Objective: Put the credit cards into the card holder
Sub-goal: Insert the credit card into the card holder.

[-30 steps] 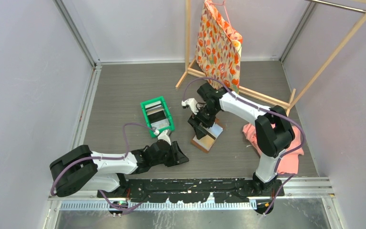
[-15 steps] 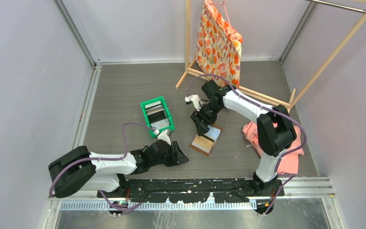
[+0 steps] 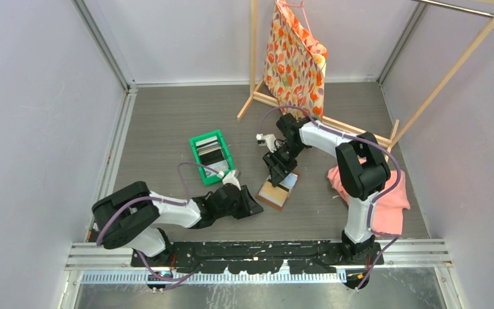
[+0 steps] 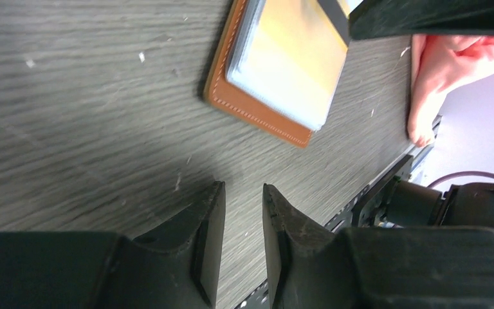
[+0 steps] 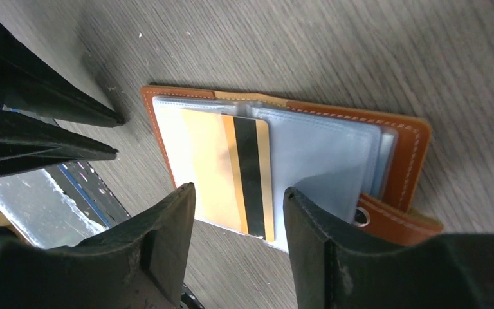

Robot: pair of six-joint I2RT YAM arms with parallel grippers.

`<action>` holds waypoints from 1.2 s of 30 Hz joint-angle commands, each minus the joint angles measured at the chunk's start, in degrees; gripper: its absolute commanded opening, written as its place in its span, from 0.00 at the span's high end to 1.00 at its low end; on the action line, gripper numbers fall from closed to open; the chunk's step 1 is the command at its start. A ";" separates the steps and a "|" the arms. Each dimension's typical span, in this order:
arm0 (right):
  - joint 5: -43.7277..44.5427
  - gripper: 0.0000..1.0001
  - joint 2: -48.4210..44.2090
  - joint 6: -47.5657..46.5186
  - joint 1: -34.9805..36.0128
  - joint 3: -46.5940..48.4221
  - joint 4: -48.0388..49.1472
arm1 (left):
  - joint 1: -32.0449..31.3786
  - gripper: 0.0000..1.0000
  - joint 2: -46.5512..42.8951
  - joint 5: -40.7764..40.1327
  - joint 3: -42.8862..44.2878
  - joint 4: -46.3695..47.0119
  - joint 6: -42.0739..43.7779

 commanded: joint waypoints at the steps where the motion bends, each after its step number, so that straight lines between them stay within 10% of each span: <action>1: -1.02 0.45 0.00 -0.17 0.38 -0.88 -1.14 | -0.10 0.72 4.89 -2.05 2.23 5.58 -1.91; 11: -8.38 0.64 1.51 -2.04 3.87 -1.20 -5.71 | -0.14 0.75 11.27 -3.43 3.84 7.85 -2.55; 36: 2.62 0.64 0.51 2.29 3.37 -2.70 1.05 | 0.24 0.74 11.21 -2.06 2.67 10.02 -1.66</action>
